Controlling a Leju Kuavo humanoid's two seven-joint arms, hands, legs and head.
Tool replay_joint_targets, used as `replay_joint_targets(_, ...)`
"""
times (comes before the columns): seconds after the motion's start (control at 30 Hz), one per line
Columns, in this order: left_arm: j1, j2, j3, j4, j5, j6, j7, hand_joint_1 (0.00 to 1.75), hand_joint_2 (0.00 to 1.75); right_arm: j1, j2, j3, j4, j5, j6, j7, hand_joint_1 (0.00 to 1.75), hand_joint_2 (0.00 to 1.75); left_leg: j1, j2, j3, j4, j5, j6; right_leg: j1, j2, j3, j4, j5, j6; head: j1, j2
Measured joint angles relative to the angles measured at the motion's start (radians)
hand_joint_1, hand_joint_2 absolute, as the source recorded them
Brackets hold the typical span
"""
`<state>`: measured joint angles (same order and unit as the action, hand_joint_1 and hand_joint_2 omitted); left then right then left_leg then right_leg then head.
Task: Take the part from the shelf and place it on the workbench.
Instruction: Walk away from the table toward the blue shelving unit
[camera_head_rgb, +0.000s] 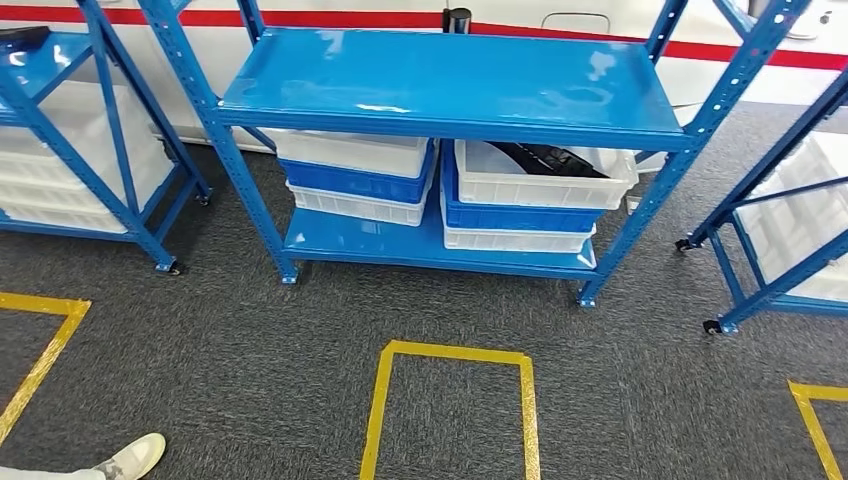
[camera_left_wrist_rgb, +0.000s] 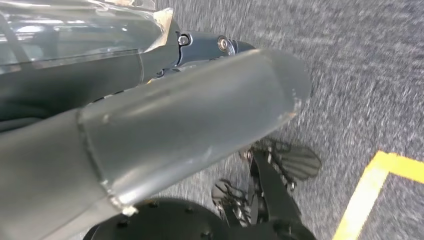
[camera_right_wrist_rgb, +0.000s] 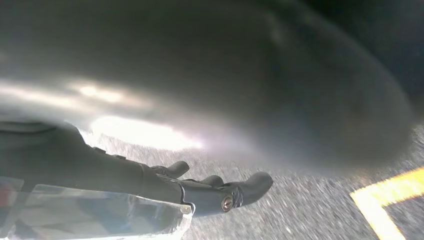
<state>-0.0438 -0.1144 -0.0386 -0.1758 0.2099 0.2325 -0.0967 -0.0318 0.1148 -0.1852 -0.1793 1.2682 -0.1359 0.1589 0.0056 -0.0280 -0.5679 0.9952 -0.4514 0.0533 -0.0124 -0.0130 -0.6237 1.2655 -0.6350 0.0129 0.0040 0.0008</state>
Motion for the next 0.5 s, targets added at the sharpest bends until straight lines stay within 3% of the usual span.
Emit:
replay_joint_targets(0.03, 0.001, -0.001, 0.000, 0.000, 0.000, -0.001, -0.001, 0.00, 0.00, 0.000, -0.001, 0.000, 0.000, 0.000, -0.005, -0.005, 0.00, 0.00, 0.000, -0.013, 0.001, 0.001, 0.000, -0.001, -0.001, 0.001, -0.006, 0.005, 0.008, 0.007, 0.000, 0.000)
replay_joint_targets(0.07, 0.003, -0.002, 0.000, 0.000, 0.001, -0.002, -0.002, 0.00, 0.00, -0.001, -0.001, 0.000, 0.000, -0.001, -0.012, -0.012, 0.00, 0.00, 0.001, -0.024, 0.003, 0.001, -0.002, -0.003, -0.003, 0.002, 0.005, -0.027, 0.032, 0.017, 0.001, 0.000)
replay_joint_targets(0.13, 0.006, -0.004, 0.001, 0.000, 0.003, -0.007, -0.005, 0.00, 0.00, -0.002, -0.002, 0.000, 0.000, -0.002, -0.025, -0.024, 0.00, 0.00, 0.001, -0.040, 0.008, 0.006, -0.008, -0.012, -0.006, 0.010, 0.055, -0.156, 0.094, 0.035, 0.002, 0.000)
replay_joint_targets(0.17, 0.006, -0.004, 0.002, 0.000, 0.003, -0.009, -0.007, 0.00, 0.00, -0.002, -0.002, 0.000, 0.000, -0.003, -0.030, -0.028, 0.00, 0.00, -0.001, -0.045, 0.008, 0.010, -0.013, -0.018, -0.007, 0.014, 0.073, -0.209, 0.115, 0.036, 0.003, 0.000)
replay_joint_targets(0.2, 0.007, -0.004, 0.004, 0.000, 0.003, -0.011, -0.009, 0.00, 0.00, -0.002, -0.002, 0.000, 0.000, -0.004, -0.033, -0.031, 0.00, 0.00, -0.003, -0.047, 0.007, 0.012, -0.017, -0.024, -0.007, 0.018, 0.085, -0.240, 0.126, 0.031, 0.003, 0.000)
replay_joint_targets(0.3, 0.008, -0.002, 0.007, 0.000, 0.003, -0.013, -0.016, 0.00, 0.00, -0.001, -0.001, 0.000, 0.000, -0.007, -0.037, -0.032, 0.00, 0.00, 0.000, -0.044, 0.004, 0.015, -0.023, -0.033, -0.005, 0.020, 0.093, -0.249, 0.128, 0.007, 0.001, 0.000)
replay_joint_targets(0.37, 0.008, -0.001, 0.010, 0.000, 0.003, -0.015, -0.018, 0.00, 0.00, 0.000, 0.000, -0.001, 0.000, -0.008, -0.037, -0.032, 0.00, 0.00, 0.003, -0.018, -0.013, 0.055, -0.046, -0.041, -0.007, 0.018, 0.098, -0.251, 0.128, -0.004, -0.001, 0.000)
replay_joint_targets(0.43, 0.007, -0.002, 0.012, 0.000, 0.004, -0.016, -0.019, 0.00, 0.00, 0.000, 0.001, -0.001, 0.000, -0.007, -0.037, -0.032, 0.00, 0.00, 0.004, 0.013, -0.070, 0.167, -0.098, -0.049, -0.005, 0.013, 0.103, -0.252, 0.123, -0.015, -0.005, 0.000)
replay_joint_targets(0.5, 0.006, -0.002, 0.013, 0.000, 0.005, -0.016, -0.019, 0.00, 0.00, 0.001, 0.000, -0.001, 0.000, -0.006, -0.037, -0.032, 0.00, 0.00, 0.005, 0.024, -0.144, 0.290, -0.136, -0.051, -0.002, 0.006, 0.107, -0.252, 0.118, -0.023, -0.005, 0.000)
